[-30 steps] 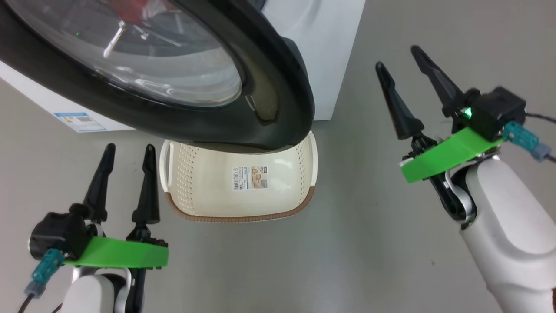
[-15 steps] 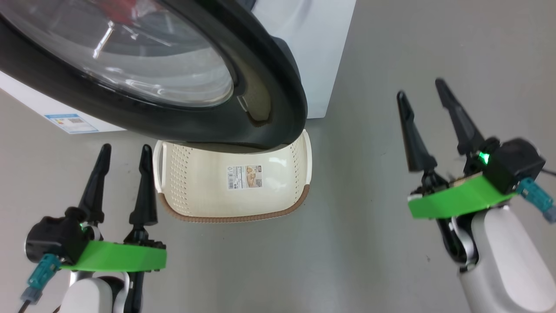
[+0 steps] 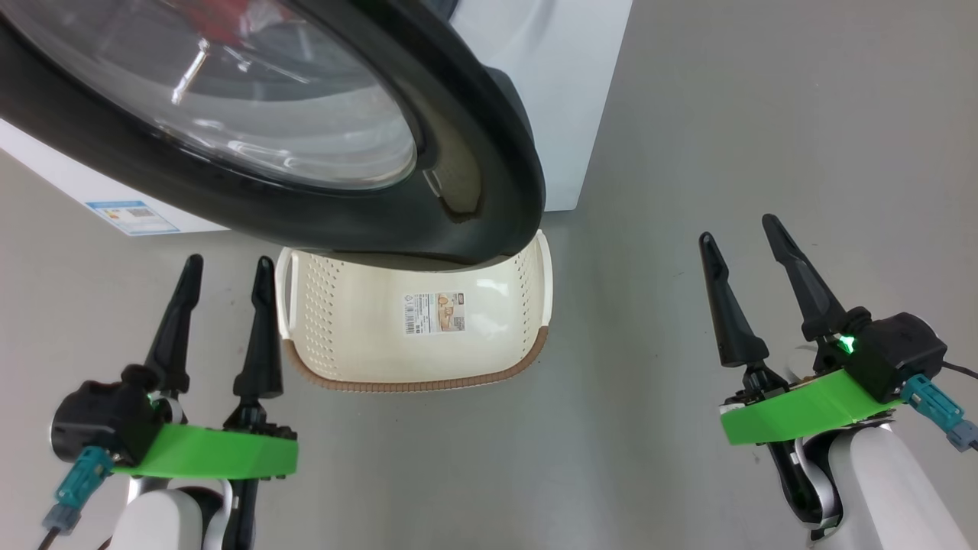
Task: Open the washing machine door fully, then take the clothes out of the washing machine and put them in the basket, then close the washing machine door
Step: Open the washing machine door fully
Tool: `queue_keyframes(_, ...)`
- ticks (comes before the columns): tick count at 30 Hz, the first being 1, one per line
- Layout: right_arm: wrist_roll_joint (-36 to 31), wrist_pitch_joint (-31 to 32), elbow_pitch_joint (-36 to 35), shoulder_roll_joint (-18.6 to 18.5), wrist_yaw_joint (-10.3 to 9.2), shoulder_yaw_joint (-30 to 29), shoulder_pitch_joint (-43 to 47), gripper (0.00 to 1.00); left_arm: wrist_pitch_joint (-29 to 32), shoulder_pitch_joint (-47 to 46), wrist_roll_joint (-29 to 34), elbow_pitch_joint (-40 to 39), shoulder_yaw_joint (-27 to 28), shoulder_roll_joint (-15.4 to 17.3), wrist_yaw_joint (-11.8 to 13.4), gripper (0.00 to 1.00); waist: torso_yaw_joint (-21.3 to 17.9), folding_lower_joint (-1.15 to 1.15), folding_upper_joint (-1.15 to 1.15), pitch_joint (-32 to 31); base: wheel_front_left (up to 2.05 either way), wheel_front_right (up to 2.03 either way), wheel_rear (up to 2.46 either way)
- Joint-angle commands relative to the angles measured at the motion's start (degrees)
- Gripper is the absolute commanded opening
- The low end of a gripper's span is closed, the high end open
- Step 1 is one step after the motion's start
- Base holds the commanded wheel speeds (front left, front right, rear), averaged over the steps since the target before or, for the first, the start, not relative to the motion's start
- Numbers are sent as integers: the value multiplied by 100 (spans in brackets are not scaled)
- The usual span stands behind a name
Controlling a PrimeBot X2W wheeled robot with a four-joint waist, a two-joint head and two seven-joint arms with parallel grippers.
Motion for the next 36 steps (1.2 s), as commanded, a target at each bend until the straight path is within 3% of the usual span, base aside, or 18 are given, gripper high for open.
queue_keyframes(1,66,-36,-171,35,1,108,91,100,-44,87,10,-138,156,90,7,100,-2,0,0,0,0,0,0)
queue_keyframes(22,205,-36,-207,36,1,91,35,100,-44,81,-55,-103,151,90,31,100,30,0,0,51,0,0,0)
queue_keyframes(23,205,-36,-206,36,1,113,25,75,-44,78,-59,-98,147,90,33,100,35,0,0,53,0,0,0)
queue_keyframes(24,206,-36,-196,36,1,135,10,29,-44,75,-63,-94,143,90,36,100,38,0,0,54,0,0,0)
queue_keyframes(25,220,-36,-181,36,1,169,-9,0,-44,74,-68,-91,139,90,39,100,42,0,0,55,0,0,0)
queue_keyframes(33,1242,-36,525,37,1,538,-403,0,-44,58,-88,-72,105,90,47,100,74,0,0,75,0,0,0)
queue_keyframes(36,2056,-36,948,37,1,649,-771,0,-44,46,-91,-53,64,90,45,100,103,0,0,87,0,0,0)
